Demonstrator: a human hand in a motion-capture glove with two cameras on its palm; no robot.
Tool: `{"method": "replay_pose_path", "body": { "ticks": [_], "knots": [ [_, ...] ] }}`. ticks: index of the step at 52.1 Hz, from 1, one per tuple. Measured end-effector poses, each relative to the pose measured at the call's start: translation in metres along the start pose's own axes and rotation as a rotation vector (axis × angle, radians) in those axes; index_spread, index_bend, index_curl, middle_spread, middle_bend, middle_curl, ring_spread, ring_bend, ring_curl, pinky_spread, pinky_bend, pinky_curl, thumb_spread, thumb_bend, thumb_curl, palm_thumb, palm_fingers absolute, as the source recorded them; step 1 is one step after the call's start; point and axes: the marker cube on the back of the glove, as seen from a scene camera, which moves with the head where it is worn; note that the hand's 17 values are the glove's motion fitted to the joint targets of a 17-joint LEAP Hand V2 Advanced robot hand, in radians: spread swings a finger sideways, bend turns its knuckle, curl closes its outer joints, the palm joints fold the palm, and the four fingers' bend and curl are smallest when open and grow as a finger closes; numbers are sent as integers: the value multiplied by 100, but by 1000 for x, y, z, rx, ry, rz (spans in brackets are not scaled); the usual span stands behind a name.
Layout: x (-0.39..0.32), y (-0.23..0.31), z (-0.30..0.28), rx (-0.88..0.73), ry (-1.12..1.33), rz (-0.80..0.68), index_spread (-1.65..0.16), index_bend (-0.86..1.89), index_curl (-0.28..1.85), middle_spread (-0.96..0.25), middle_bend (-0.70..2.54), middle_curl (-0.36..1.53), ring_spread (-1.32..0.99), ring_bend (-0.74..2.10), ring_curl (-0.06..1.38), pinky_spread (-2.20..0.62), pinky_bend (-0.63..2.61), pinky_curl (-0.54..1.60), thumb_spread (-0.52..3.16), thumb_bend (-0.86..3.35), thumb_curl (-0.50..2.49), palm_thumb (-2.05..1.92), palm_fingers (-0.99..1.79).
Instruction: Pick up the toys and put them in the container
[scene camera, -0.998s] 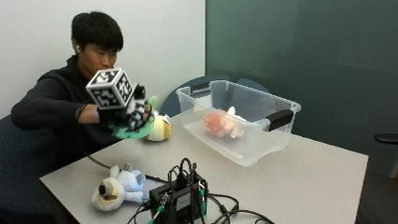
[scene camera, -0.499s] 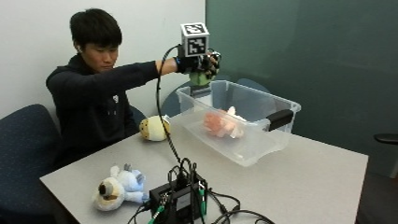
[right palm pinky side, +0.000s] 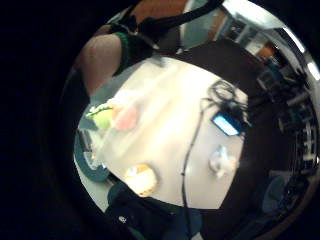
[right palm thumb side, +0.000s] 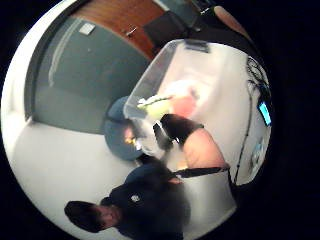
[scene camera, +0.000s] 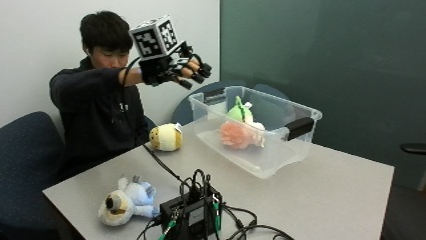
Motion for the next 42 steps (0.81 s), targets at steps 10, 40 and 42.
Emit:
{"method": "replay_pose_path", "body": {
  "ticks": [10,40,42],
  "knots": [
    [93,42,-11,-48,92,237,-31,24,39,-2,25,44,-8,53,29,2,74,32,120,-1,43,15,10],
    [278,124,133,-304,110,488,-30,18,39,1,18,40,-1,37,25,6,85,35,124,-2,35,10,-3],
    [282,128,143,-329,95,486,-30,18,39,1,17,40,0,35,24,6,85,35,124,-2,35,10,-4]
  ]
}}
